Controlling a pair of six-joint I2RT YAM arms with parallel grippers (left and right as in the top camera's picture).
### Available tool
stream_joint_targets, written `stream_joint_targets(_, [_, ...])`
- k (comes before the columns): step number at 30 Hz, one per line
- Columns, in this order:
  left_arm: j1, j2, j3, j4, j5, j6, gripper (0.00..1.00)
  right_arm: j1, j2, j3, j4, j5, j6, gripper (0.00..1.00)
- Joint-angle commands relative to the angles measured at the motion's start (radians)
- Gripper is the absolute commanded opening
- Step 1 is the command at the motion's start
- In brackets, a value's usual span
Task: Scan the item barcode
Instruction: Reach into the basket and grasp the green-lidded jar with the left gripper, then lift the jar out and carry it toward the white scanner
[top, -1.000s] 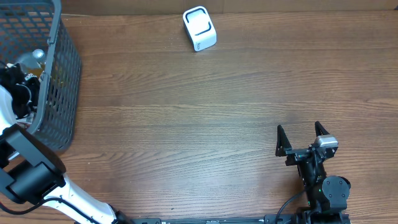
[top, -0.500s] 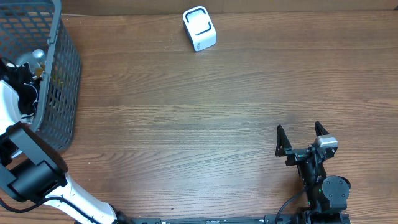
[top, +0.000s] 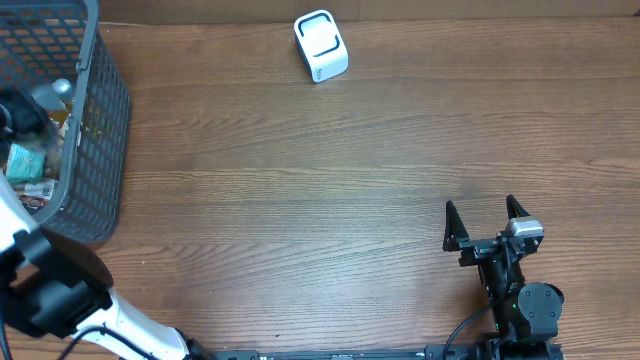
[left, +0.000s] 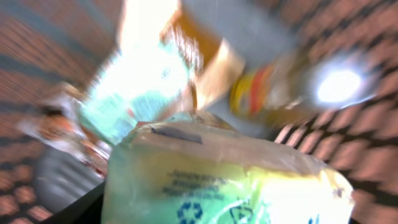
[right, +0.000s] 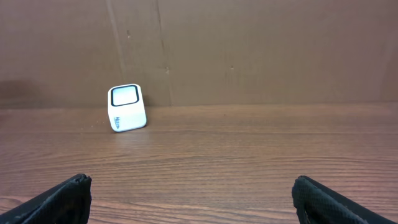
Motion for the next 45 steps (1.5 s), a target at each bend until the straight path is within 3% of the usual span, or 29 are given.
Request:
stream_joint_targets(1, [-0.006,-0.133,0.177,-0.025,-0.012,-0.106,0.37,-0.005,-0.008,-0.011,0.003,0.002,-0.005,1.00])
stream_joint_targets(9, [-0.082,-0.241,0.280,-0.073,0.069,-0.175,0.29,-0.005,-0.008,-0.011,0.003,0.002,-0.005,1.00])
stream_joint_targets(15, [-0.330,-0.295,0.280,-0.216,0.074,-0.203,0.14,-0.005,-0.008,-0.011,0.003,0.002,-0.005,1.00])
stream_joint_targets(27, [-0.866,-0.189,0.279,-0.380,-0.079,-0.255,0.18,-0.005,-0.008,-0.011,0.003,0.002,-0.005,1.00])
stream_joint_targets(34, [-1.038,-0.062,0.279,-0.397,-0.081,-0.490,0.19,-0.005,-0.008,-0.011,0.003,0.002,-0.005,1.00])
stream_joint_targets(45, [-1.242,0.135,0.279,-0.377,-0.107,-0.691,0.20,-0.005,-0.008,-0.011,0.003,0.002,-0.005,1.00])
